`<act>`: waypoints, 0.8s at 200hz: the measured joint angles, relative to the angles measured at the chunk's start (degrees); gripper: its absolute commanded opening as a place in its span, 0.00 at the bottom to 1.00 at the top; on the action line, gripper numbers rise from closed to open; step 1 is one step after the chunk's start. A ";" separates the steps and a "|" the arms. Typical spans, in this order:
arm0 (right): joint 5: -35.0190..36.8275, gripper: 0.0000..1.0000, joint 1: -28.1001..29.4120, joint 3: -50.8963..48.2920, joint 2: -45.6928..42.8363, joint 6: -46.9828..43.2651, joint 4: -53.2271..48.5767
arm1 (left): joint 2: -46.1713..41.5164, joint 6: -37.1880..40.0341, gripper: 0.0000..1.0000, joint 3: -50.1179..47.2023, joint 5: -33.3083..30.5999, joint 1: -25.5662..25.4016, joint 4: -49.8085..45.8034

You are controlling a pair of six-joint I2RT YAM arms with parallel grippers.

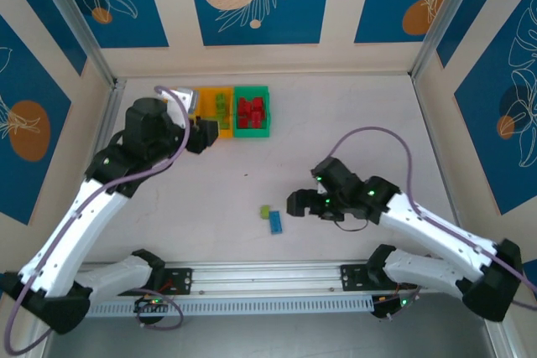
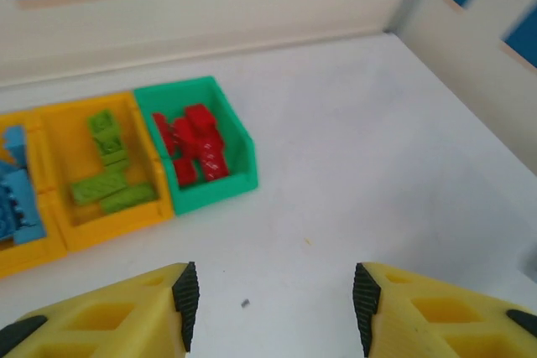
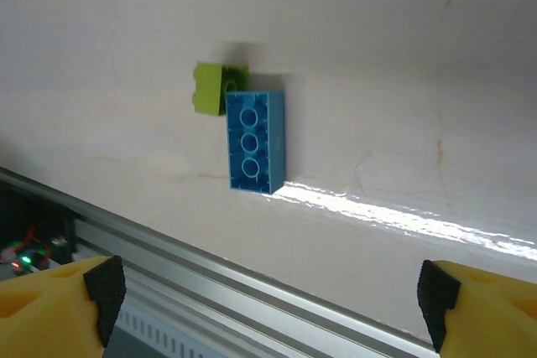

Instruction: Sort the legos into containers by color

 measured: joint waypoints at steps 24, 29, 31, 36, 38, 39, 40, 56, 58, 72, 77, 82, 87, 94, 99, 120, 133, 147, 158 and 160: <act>1.86 0.92 4.24 1.75 8.17 -0.44 1.22 | -2.34 5.77 0.54 -0.20 4.70 -0.09 -4.72; 2.21 0.92 4.76 2.29 9.55 -0.55 1.36 | -2.73 7.21 0.55 -0.35 5.14 -0.09 -5.44; 2.34 0.92 5.01 2.60 10.16 -0.66 1.42 | -2.93 7.52 0.56 -0.46 5.33 -0.09 -5.66; 2.62 0.92 5.44 3.26 11.50 -0.81 1.77 | -3.48 8.87 0.56 -0.83 5.75 -0.09 -6.51; 2.67 0.91 5.62 3.54 12.11 -1.01 1.92 | -3.74 9.68 0.56 -1.05 5.77 -0.09 -6.73; 2.73 0.91 5.70 3.80 12.50 -1.07 2.10 | -3.74 9.68 0.56 -1.05 5.77 -0.09 -6.73; 2.73 0.91 5.70 3.80 12.50 -1.07 2.10 | -3.89 9.84 0.56 -1.20 5.77 -0.09 -6.86; 2.91 0.88 6.34 6.03 16.37 -1.79 4.02 | -5.90 12.96 0.57 -4.15 5.44 -0.09 -7.13; 2.95 0.88 6.38 6.14 16.59 -1.90 4.11 | -6.23 13.14 0.57 -4.74 5.22 -0.09 -7.13; 3.54 0.82 6.82 8.74 20.63 -2.69 5.14 | -8.22 14.73 0.58 -8.92 3.39 -0.09 -6.60; 4.13 0.79 7.04 9.86 22.34 -2.89 5.46 | -8.72 15.26 0.59 -10.25 2.54 -0.09 -6.54; 4.44 0.77 7.30 10.82 23.78 -3.17 5.60 | -9.16 15.67 0.59 -11.63 1.68 -0.09 -6.51; 5.03 0.75 7.65 12.22 25.68 -3.74 5.35 | -9.38 15.87 0.59 -12.68 0.74 -0.09 -6.56; 5.66 0.74 8.09 14.10 28.00 -4.17 5.16 | -9.46 16.26 0.60 -13.49 -0.37 -0.09 -6.62; 6.08 0.73 8.33 15.08 29.22 -4.20 5.11 | -9.49 16.61 0.60 -13.88 -1.11 -0.09 -6.60; 8.55 0.68 10.05 21.38 36.33 -4.96 2.97 | -10.16 17.42 0.61 -15.02 -3.82 -0.09 -6.16; 10.40 0.65 10.93 25.22 40.68 -5.33 1.38 | -10.95 17.97 0.62 -15.69 -5.05 -0.09 -5.81; 11.96 0.64 11.41 27.65 44.33 -5.51 0.31 | -11.63 18.51 0.62 -16.09 -6.21 -0.09 -5.70; 12.66 0.65 11.61 28.48 46.27 -5.57 -0.81 | -12.17 18.71 0.62 -16.31 -7.15 -0.09 -5.60; 12.83 0.66 11.65 28.59 46.66 -5.57 -1.09 | -12.31 18.73 0.62 -16.39 -7.45 -0.09 -5.49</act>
